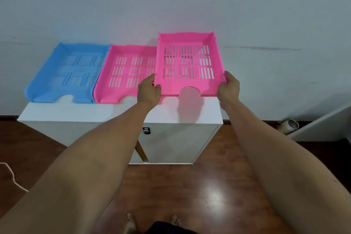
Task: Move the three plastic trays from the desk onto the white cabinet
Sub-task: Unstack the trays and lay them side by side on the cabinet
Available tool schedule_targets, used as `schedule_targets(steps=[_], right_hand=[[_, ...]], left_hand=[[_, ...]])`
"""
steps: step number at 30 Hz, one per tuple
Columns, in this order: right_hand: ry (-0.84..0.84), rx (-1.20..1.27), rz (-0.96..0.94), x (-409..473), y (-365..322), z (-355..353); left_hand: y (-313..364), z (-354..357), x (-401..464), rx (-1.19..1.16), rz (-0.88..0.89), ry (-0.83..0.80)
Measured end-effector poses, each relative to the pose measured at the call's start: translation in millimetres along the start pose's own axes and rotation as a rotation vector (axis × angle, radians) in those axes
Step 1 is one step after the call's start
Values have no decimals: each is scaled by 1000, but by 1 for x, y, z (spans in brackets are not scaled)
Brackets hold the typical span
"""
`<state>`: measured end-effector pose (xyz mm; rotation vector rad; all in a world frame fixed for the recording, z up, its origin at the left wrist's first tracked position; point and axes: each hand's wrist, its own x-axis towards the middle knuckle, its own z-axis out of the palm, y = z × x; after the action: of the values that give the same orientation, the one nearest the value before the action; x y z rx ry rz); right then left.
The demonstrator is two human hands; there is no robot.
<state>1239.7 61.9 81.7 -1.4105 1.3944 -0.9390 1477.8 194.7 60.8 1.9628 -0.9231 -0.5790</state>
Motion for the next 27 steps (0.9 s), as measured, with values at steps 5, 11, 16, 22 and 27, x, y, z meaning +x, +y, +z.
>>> schedule_targets(steps=[5, 11, 16, 22, 27], right_hand=[[-5, 14, 29, 20, 22, -3], [-38, 24, 93, 39, 50, 1], [-53, 25, 95, 39, 60, 2], [-62, 19, 93, 42, 73, 11], [-39, 26, 104, 45, 86, 18]], left_hand=[[-6, 20, 5, -1, -28, -44], [-7, 34, 2, 40, -27, 49], [-18, 42, 9, 59, -44, 33], [-28, 48, 15, 91, -43, 24], [-39, 51, 21, 169, -37, 24]])
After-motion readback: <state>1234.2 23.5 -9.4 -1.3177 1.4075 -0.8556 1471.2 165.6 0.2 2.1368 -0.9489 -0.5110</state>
